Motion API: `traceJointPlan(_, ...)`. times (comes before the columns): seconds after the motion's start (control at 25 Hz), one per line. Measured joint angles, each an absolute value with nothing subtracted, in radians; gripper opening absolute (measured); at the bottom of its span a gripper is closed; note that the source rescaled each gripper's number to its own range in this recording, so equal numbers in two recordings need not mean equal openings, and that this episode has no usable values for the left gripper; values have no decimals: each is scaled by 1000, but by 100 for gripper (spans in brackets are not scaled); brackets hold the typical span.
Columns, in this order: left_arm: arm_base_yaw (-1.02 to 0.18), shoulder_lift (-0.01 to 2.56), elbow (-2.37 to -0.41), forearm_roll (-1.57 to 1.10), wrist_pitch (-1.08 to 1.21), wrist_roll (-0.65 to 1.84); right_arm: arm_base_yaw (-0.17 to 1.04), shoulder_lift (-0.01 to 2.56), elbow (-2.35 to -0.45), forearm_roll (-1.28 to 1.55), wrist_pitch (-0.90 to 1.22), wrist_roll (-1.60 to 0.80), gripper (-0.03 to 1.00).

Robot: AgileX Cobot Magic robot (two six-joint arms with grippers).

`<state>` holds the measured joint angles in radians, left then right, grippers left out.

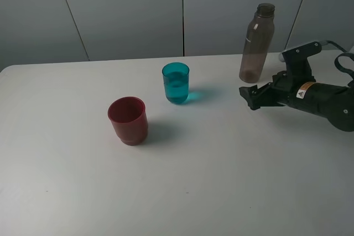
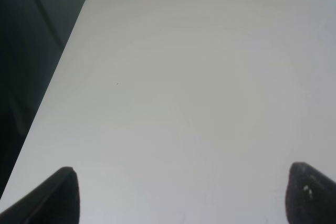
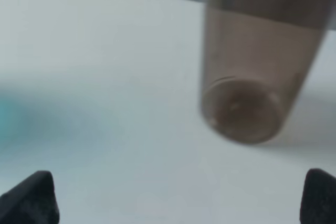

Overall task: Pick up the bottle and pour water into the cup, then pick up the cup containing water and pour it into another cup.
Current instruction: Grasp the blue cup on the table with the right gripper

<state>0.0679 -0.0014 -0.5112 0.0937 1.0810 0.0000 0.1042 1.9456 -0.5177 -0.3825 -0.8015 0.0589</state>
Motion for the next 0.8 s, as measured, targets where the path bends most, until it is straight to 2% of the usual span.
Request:
traceJointPlan(0.16, 68, -1, -511, 94, 1081, 0, 155, 1946, -499, -544, -787, 68, 99)
traceJointPlan(0.8, 68, -1, -511, 94, 1081, 7, 291, 2025, -653, -530, -829, 70, 99)
